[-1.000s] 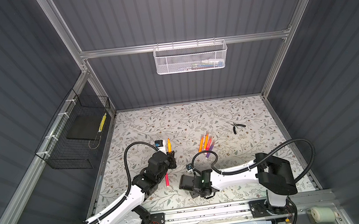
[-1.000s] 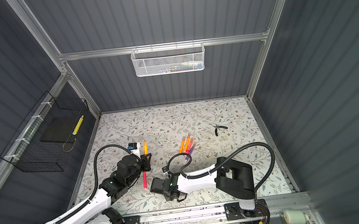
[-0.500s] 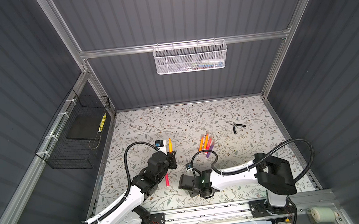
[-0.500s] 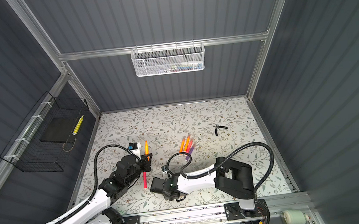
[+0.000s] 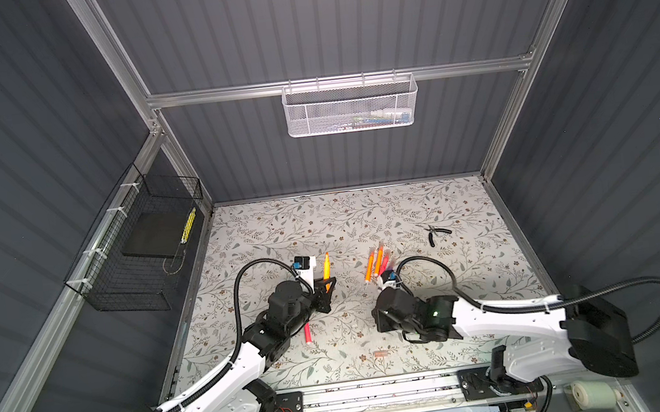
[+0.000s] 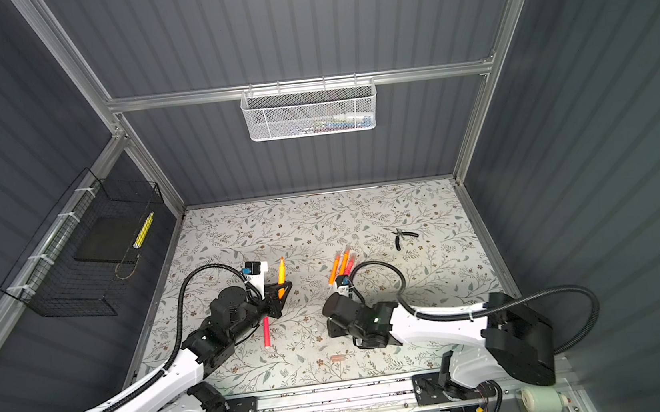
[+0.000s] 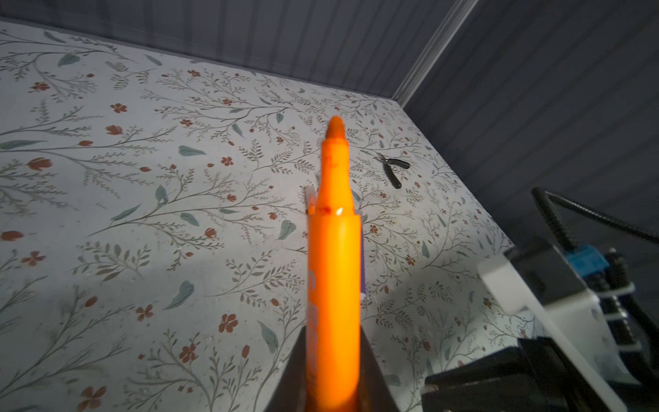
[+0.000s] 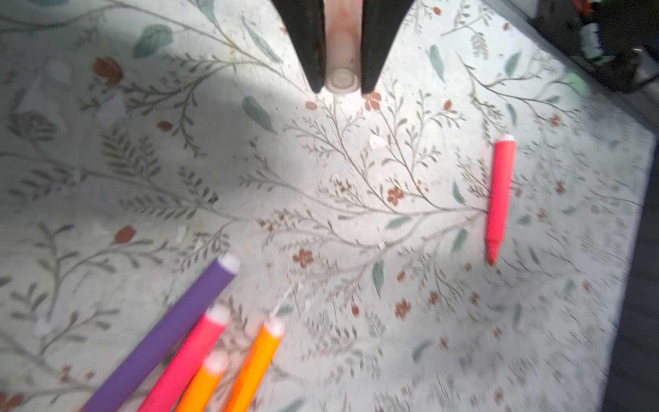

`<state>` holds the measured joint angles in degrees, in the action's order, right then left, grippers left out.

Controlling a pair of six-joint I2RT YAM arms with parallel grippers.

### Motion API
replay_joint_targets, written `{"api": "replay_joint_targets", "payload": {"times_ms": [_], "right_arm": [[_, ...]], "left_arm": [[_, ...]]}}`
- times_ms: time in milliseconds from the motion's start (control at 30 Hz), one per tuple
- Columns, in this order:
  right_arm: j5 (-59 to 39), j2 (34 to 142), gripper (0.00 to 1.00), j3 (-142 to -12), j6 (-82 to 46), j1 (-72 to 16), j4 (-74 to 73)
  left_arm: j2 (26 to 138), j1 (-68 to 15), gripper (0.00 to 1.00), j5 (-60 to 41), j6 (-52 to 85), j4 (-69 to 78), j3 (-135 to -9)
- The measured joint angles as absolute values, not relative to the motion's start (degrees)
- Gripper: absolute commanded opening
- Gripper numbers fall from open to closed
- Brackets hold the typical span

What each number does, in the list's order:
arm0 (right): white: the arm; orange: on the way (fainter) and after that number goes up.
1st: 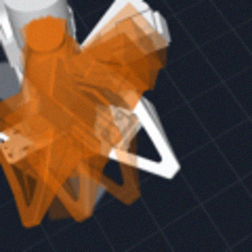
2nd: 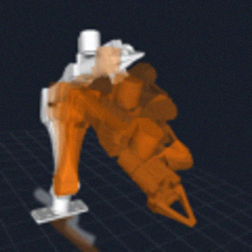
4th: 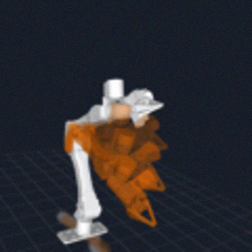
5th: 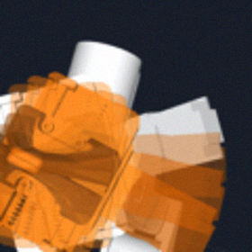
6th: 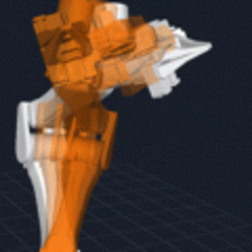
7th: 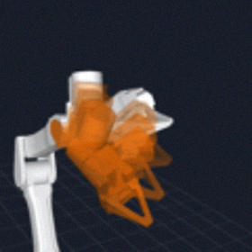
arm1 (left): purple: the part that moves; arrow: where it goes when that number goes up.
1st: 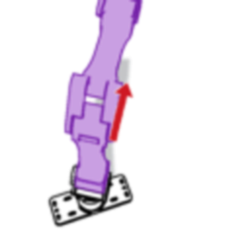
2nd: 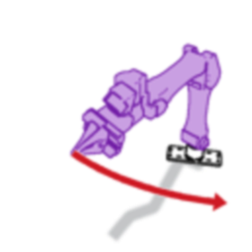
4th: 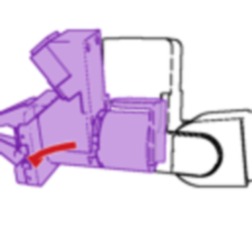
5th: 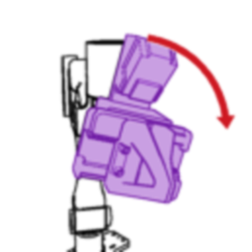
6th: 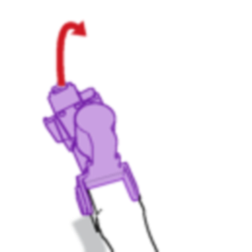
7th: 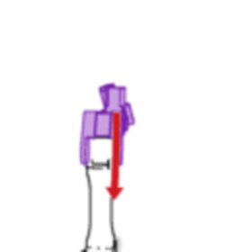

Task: Insert the pens into the pen caps
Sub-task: 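Lift the pink cap and carry it toward the marker tip in the left gripper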

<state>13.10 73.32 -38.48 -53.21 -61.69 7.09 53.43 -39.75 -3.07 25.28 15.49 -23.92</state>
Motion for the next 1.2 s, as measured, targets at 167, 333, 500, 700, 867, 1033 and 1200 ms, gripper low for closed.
{"api": "replay_joint_targets", "payload": {"times_ms": [167, 333, 500, 700, 867, 1033, 1200], "right_arm": [[12.99, 61.32, 0.0, -34.3, -52.18, -55.4, 4.21], [14.28, 52.16, 0.0, -34.24, -50.26, -53.39, 1.96], [14.81, 48.95, 0.0, -34.37, -48.45, -53.19, -1.87], [14.31, 48.66, 0.0, -34.35, -47.51, -53.19, -8.23], [14.33, 48.14, 0.0, -32.91, -47.62, -53.19, -12.99], [14.31, 48.53, 0.0, -32.51, -48.03, -53.19, -14.72], [14.28, 49.98, 0.0, -32.45, -48.9, -53.19, -16.27]], "left_arm": [[55.2, -39.75, 0.0, -12.45, 25.02, 21.87, -22.79], [60.16, -41.08, 0.0, -21.63, 25.02, 29.52, -22.0], [64.01, -47.22, 0.0, -23.4, 23.2, 31.9, -22.2], [67.02, -51.68, 0.0, -23.18, 20.78, 32.73, -23.55], [68.84, -51.83, 0.0, -23.2, 20.49, 33.65, -24.38], [69.04, -51.83, 0.0, -23.2, 20.51, 34.22, -24.43], [69.04, -51.83, 0.0, -23.2, 20.51, 34.39, -24.71]]}}
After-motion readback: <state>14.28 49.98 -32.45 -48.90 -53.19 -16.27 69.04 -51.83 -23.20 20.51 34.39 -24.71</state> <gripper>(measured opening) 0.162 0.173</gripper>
